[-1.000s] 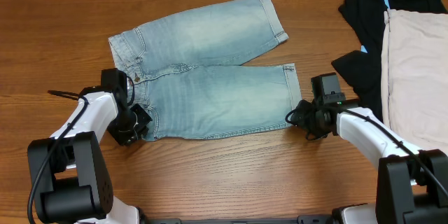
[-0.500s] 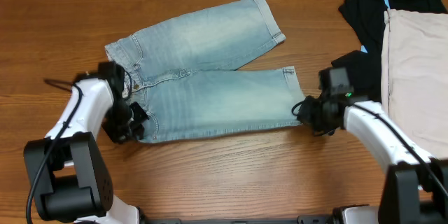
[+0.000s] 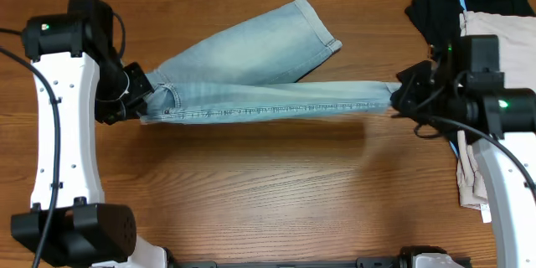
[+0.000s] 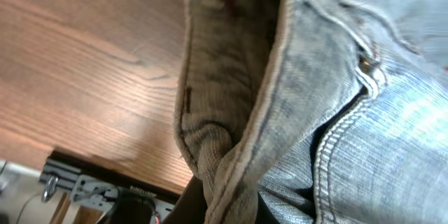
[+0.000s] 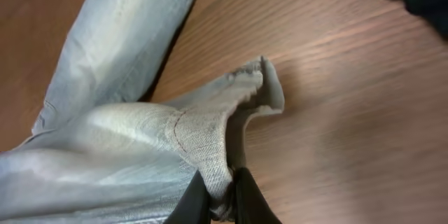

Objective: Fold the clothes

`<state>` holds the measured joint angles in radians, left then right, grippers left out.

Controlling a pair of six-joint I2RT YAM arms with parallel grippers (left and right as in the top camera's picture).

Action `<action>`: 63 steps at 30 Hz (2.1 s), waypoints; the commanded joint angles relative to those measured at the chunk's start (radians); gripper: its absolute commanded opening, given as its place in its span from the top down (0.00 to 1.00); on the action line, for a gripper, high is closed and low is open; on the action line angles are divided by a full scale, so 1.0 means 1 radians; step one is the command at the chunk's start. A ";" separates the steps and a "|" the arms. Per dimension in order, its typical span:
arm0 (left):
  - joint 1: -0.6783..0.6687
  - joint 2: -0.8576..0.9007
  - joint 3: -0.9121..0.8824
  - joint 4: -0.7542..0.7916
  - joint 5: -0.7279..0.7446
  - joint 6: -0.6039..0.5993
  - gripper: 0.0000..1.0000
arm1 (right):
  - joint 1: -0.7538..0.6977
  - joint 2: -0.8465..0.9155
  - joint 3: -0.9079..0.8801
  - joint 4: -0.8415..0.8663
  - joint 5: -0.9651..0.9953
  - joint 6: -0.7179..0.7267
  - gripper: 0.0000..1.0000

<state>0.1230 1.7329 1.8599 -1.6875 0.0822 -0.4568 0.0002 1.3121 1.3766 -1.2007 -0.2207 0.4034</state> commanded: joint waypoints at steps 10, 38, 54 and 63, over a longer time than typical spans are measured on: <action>0.019 -0.233 0.020 -0.002 -0.041 0.068 0.96 | -0.041 -0.222 0.044 -0.132 0.115 -0.034 0.96; 0.021 -0.233 -0.790 0.589 -0.075 -0.163 0.96 | 0.096 0.396 0.044 0.520 -0.013 -0.281 0.96; 0.021 -0.232 -0.811 0.805 -0.298 -0.292 0.76 | 0.220 0.621 0.044 1.099 0.010 -0.277 0.62; 0.045 -0.233 -0.679 0.743 -0.293 -0.220 0.00 | 0.238 0.617 0.045 1.103 0.088 -0.273 0.00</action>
<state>0.1528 1.4994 1.0767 -0.8867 -0.1955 -0.7261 0.2615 1.9461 1.4063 -0.0261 -0.1703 0.1284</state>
